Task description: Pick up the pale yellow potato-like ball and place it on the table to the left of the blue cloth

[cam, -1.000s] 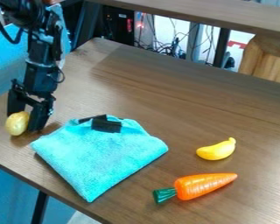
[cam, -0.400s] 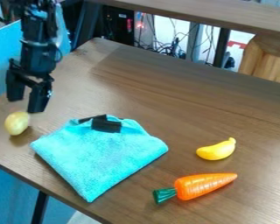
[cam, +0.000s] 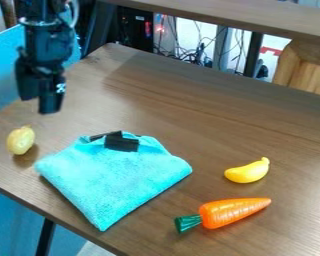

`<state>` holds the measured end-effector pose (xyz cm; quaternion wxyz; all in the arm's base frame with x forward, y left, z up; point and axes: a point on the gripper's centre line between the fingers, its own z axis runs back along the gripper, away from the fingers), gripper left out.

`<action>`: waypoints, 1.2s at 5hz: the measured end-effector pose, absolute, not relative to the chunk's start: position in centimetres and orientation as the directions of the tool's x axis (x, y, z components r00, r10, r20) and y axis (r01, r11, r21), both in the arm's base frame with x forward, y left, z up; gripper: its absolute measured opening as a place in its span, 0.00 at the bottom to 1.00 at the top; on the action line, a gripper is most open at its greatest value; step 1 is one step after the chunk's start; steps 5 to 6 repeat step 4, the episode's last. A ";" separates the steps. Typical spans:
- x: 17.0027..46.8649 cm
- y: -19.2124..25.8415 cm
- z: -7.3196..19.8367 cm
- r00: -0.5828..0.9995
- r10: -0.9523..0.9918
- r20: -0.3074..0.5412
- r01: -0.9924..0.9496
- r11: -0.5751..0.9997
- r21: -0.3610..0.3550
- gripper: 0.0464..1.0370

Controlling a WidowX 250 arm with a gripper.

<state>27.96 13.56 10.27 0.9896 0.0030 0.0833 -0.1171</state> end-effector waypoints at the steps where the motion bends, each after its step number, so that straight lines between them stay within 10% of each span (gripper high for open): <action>1: 27.7 10.8 9.6 0.927 -0.341 -0.155 0.332 0.940 -0.081 0.96; 6: 27.8 6.4 7.1 0.917 -0.380 -0.119 0.366 0.922 -0.124 0.96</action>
